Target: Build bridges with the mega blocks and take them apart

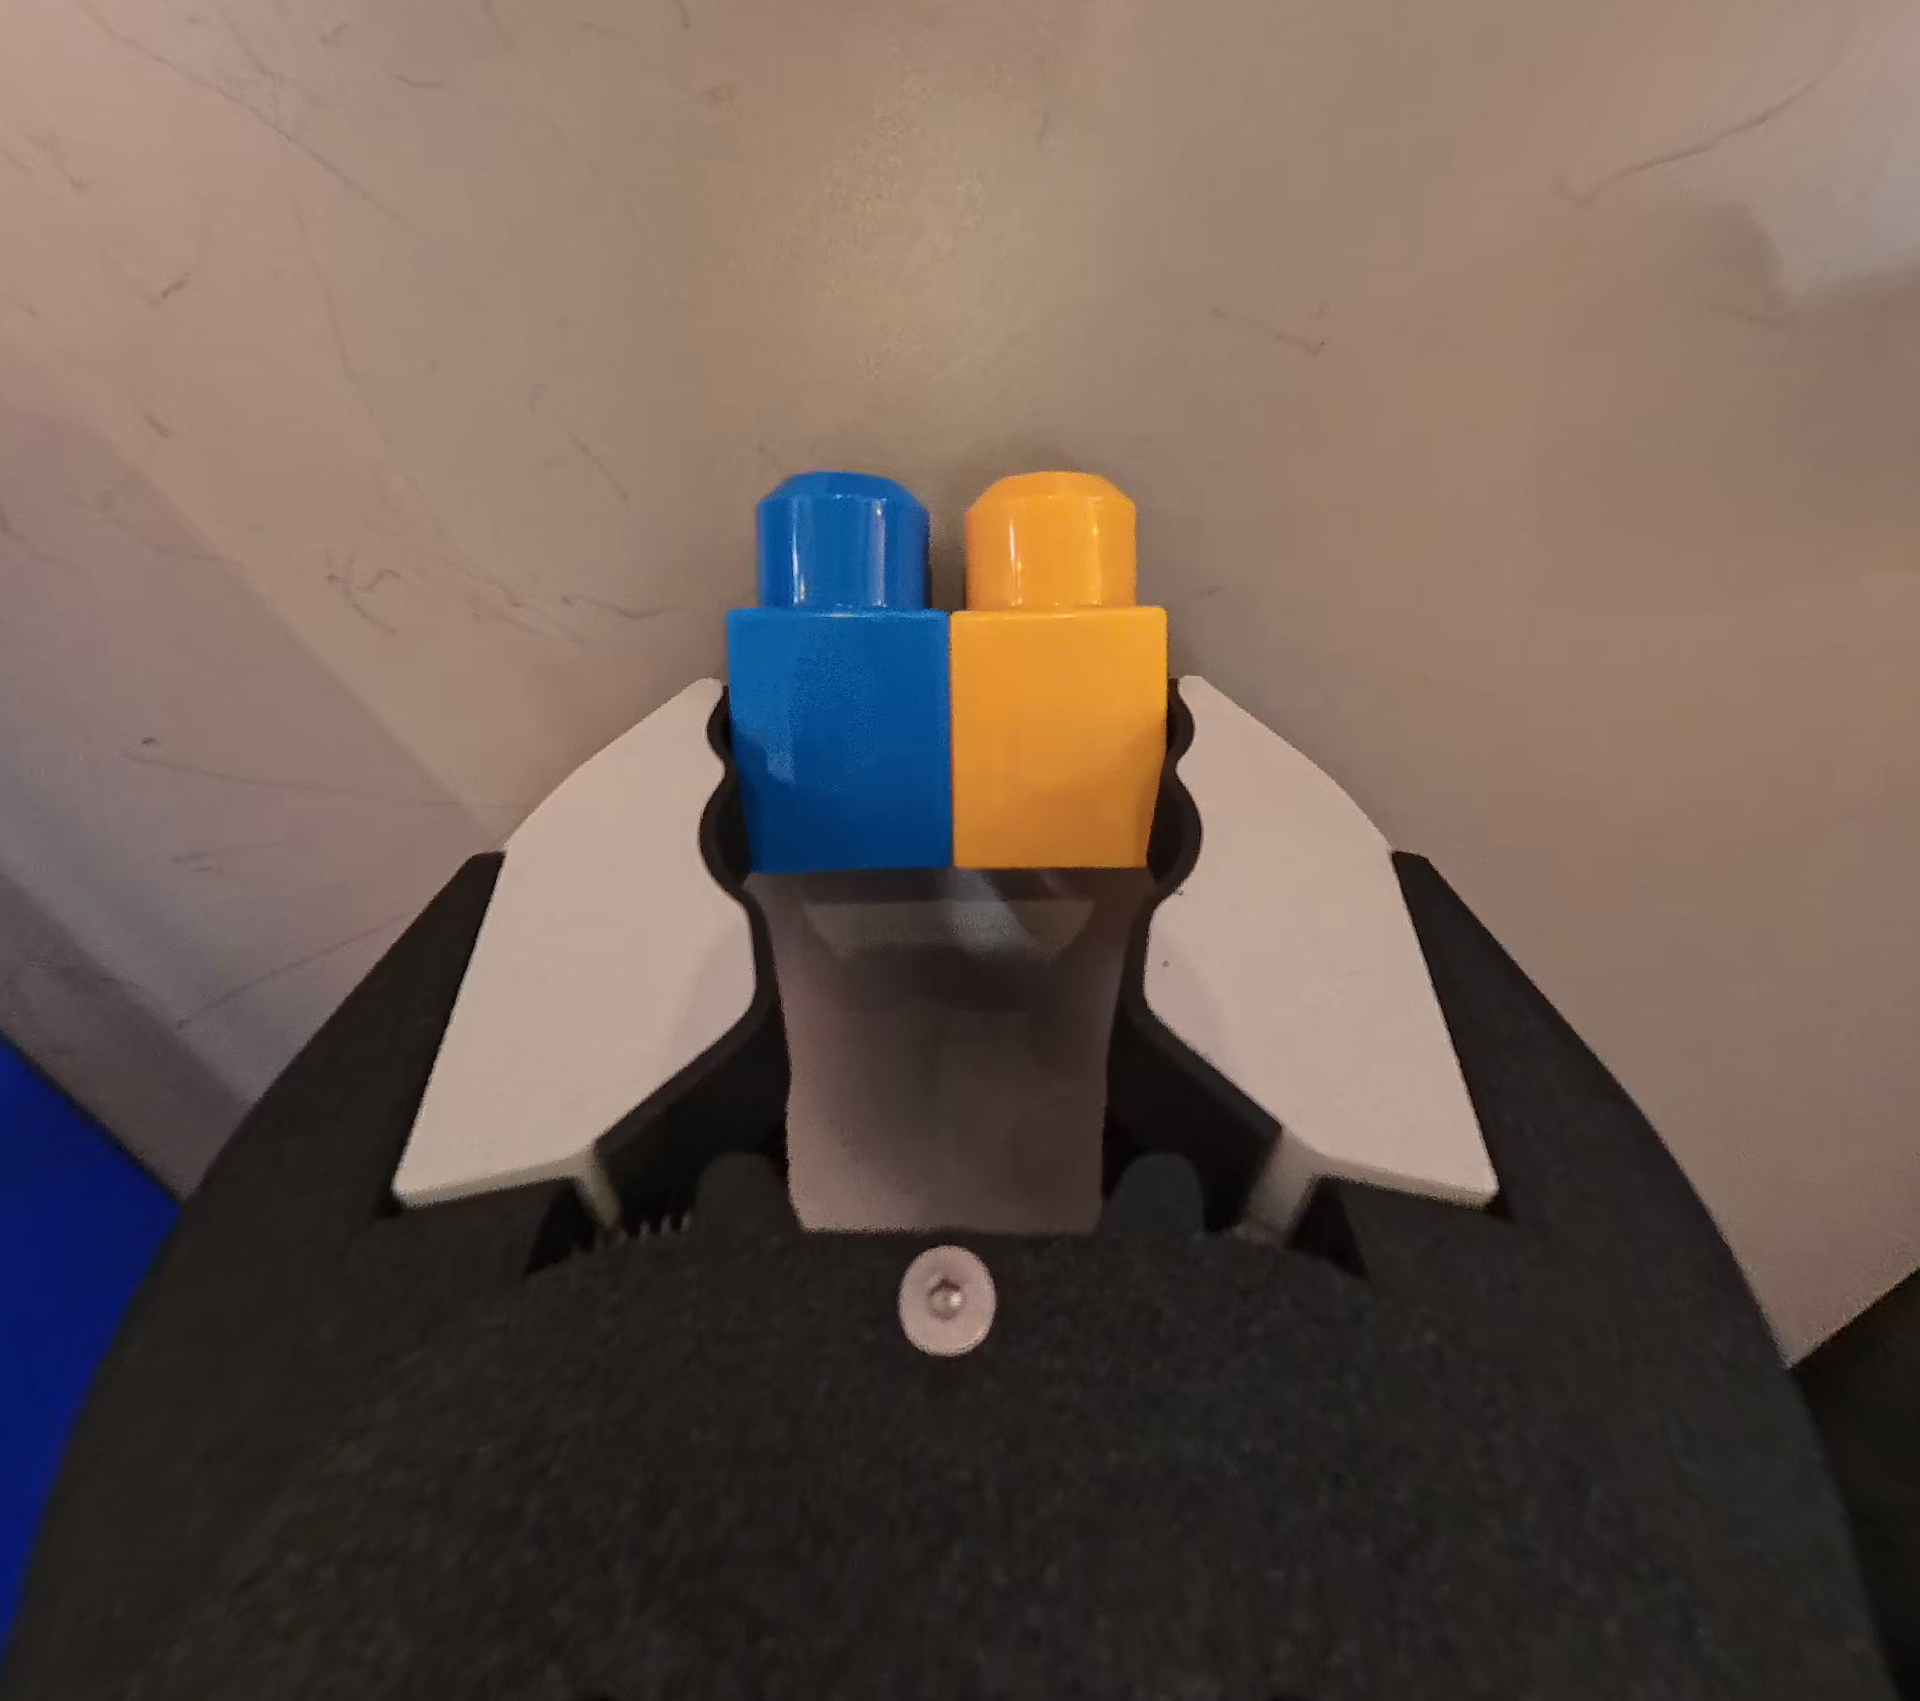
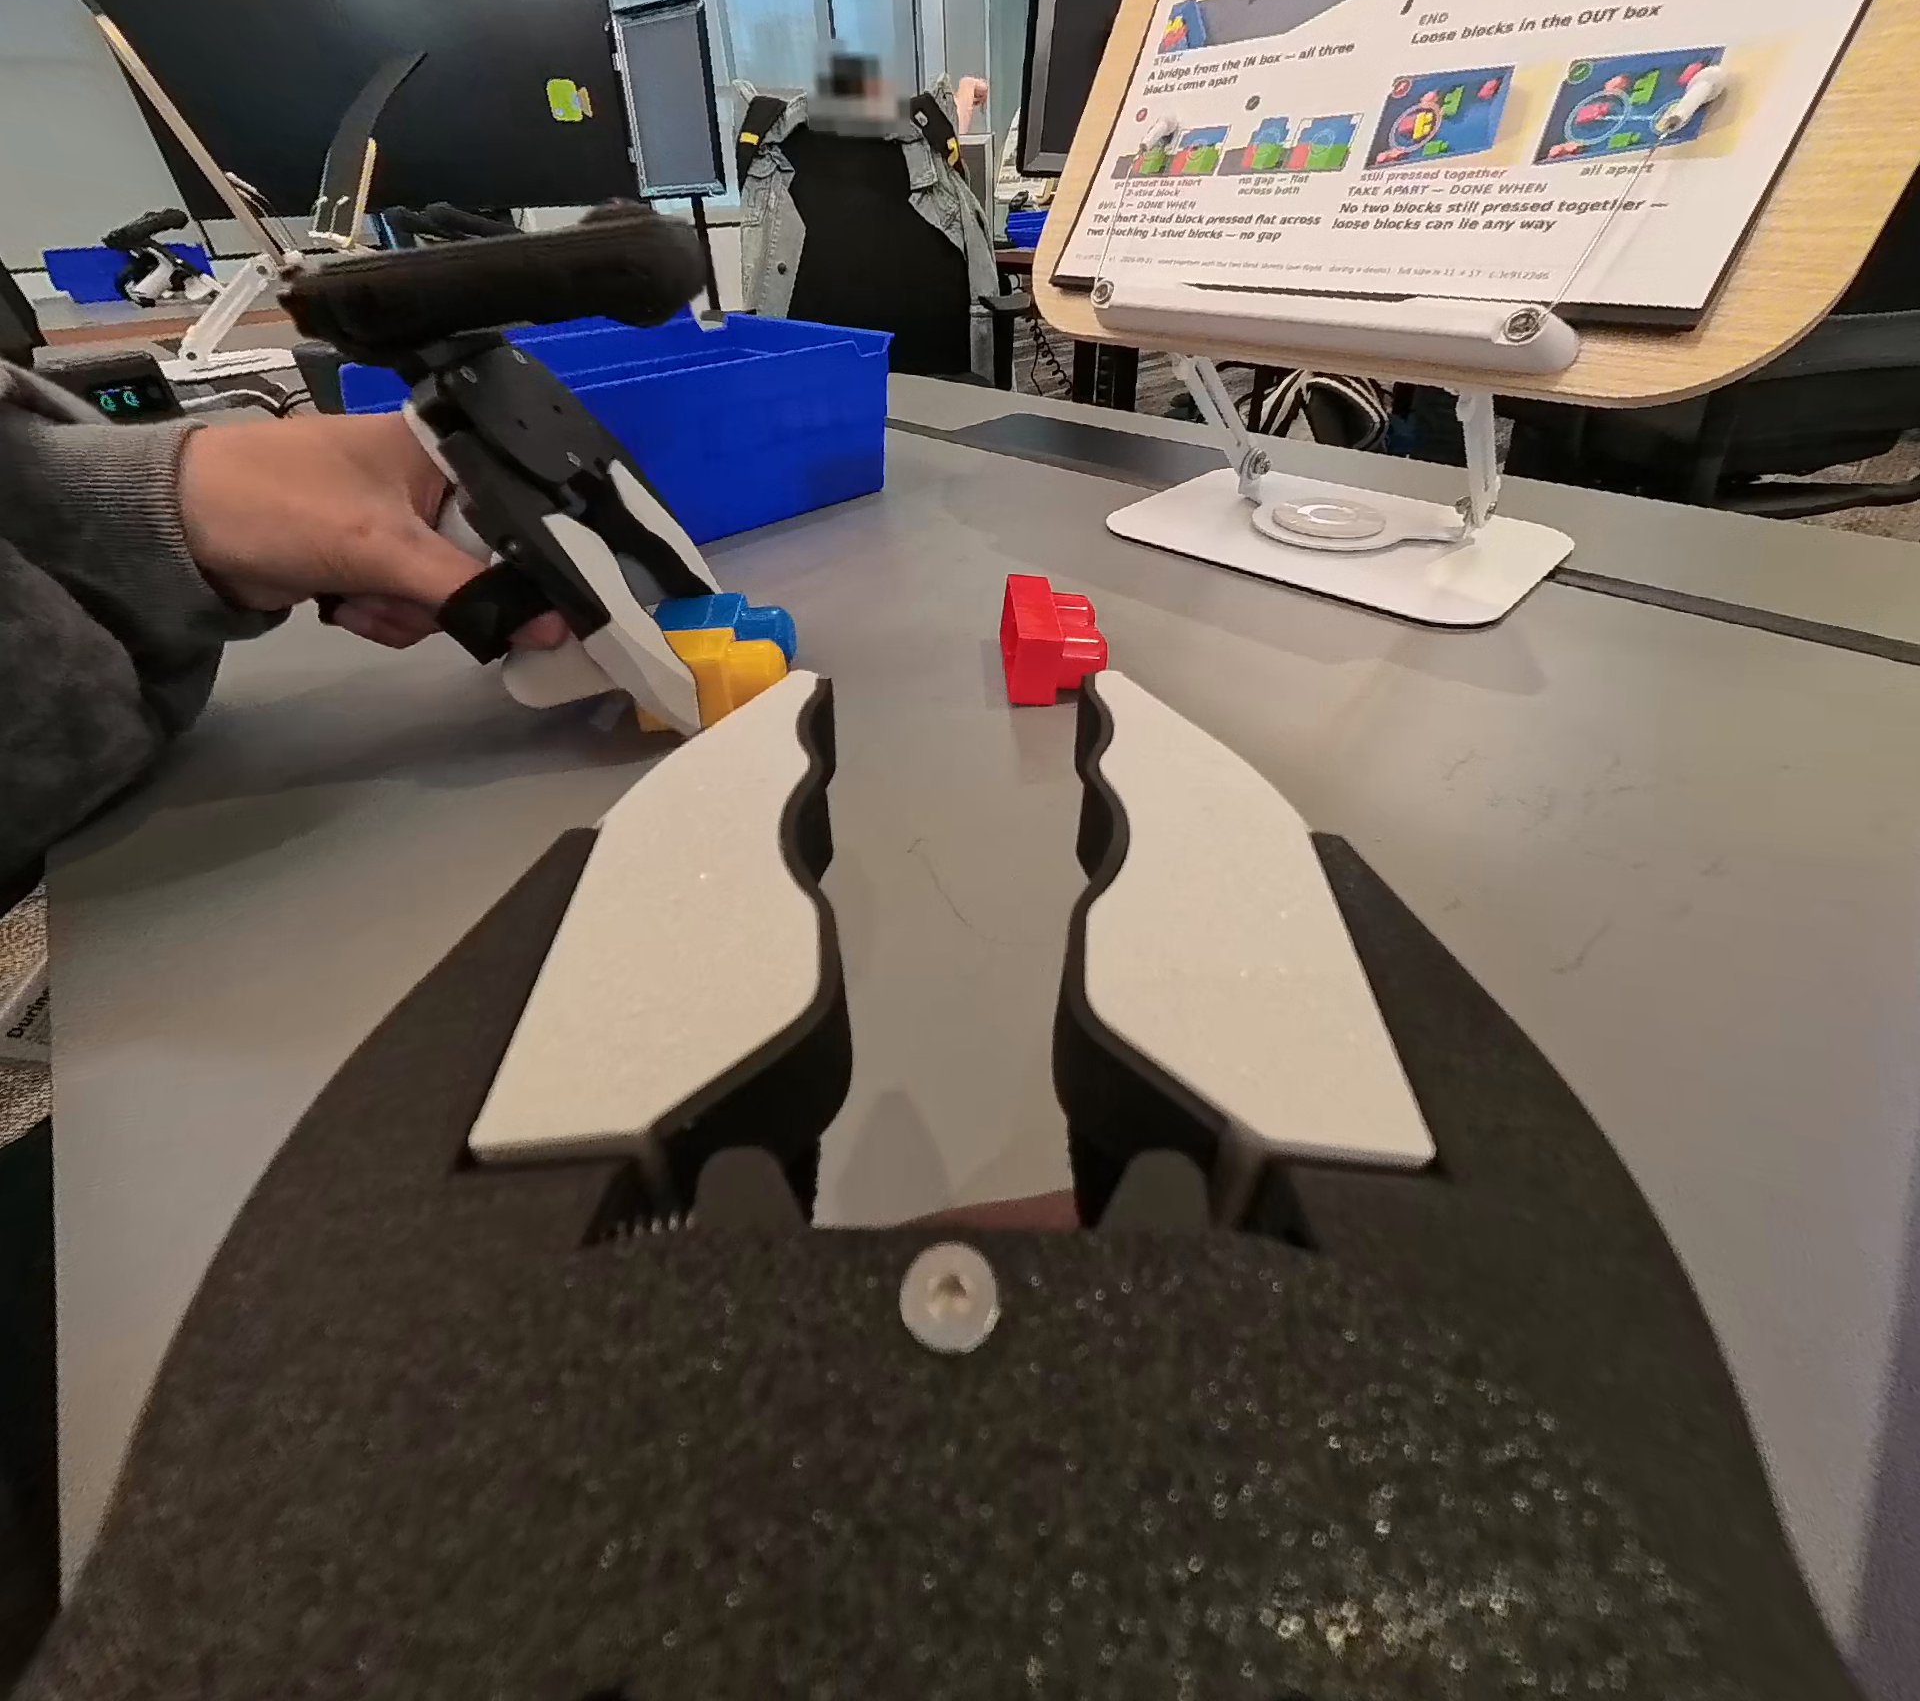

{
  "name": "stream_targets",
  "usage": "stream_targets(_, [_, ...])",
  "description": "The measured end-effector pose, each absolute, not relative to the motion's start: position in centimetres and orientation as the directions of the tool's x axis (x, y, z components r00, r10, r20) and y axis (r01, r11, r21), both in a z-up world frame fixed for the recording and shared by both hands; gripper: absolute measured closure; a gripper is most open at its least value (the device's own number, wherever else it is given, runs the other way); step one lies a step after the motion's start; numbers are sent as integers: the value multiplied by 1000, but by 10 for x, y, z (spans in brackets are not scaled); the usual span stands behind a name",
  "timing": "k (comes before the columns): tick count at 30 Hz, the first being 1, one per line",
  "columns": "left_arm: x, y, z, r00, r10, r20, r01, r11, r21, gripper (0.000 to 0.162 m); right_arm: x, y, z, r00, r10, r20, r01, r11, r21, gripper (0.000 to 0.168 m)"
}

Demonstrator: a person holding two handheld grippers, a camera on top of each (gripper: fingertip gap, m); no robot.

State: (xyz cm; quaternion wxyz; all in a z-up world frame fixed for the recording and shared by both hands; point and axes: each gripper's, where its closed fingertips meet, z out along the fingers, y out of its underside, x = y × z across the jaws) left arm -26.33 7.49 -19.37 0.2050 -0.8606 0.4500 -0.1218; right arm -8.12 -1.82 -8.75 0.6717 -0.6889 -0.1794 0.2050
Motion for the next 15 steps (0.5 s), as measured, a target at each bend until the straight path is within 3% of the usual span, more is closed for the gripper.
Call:
stream_targets(5, [-264, 73, -189, 561, -826, 42, -690, -496, -527, 87, -81, -18, -87, 852, 522, -43, -30, -34, -999, 124])
stream_targets(12, [-269, 70, -194, 552, -832, 51, -710, -501, -494, 86, -82, -18, -88, 853, 521, -29, -15, -32, -999, 124])
stream_targets(15, [-264, 69, -193, 538, -841, 53, -699, -481, -529, 86, -82, -18, -88, 854, 520, -27, -13, -29, -999, 124])
